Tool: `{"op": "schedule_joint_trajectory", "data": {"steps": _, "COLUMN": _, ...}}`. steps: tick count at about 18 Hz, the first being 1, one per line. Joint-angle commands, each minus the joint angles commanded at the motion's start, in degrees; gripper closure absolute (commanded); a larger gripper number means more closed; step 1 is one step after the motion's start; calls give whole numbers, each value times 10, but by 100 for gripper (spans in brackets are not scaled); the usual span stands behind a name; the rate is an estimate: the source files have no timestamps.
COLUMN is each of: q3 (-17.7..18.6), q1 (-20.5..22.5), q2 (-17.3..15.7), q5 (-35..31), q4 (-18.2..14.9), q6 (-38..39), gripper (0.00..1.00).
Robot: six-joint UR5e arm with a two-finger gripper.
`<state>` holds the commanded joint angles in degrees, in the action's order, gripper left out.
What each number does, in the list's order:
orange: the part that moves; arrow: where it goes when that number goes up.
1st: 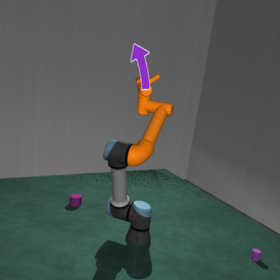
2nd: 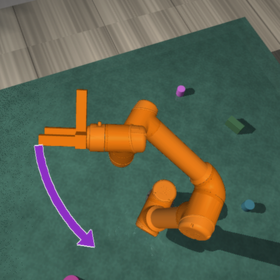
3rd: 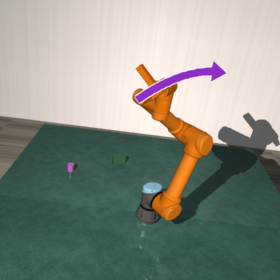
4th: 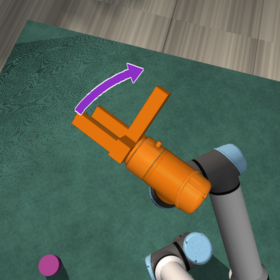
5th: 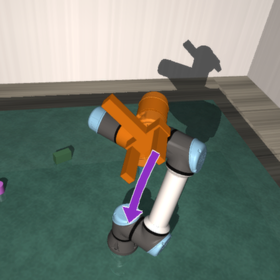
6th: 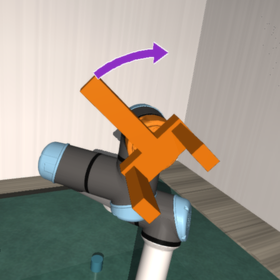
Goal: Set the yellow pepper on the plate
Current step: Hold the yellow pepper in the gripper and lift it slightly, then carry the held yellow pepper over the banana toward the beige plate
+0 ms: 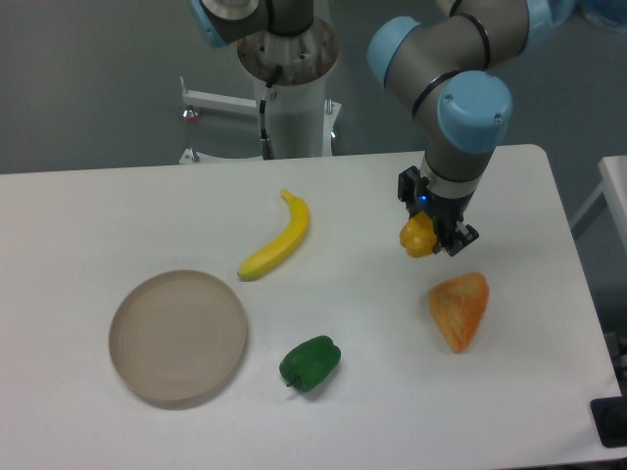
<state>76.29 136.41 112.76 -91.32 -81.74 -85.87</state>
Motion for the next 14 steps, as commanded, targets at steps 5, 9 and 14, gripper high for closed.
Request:
{"op": "schedule_joint_trajectory", "data": {"steps": 5, "q3": -2, "q1": -3, "q2": -1, "q5": 11, "q4": 0, "q6": 0, "gripper": 97}}
{"op": "schedule_joint_trajectory", "data": {"steps": 9, "q3": -2, "q1": -46, "q2": -1, "q5": 18, "q4": 0, "q6": 63, "gripper": 97}}
{"op": "schedule_joint_trajectory", "data": {"steps": 14, "q3": 3, "q1": -147, "q2": -1, "q5": 51, "q4": 0, "q6": 176, "gripper": 97}}
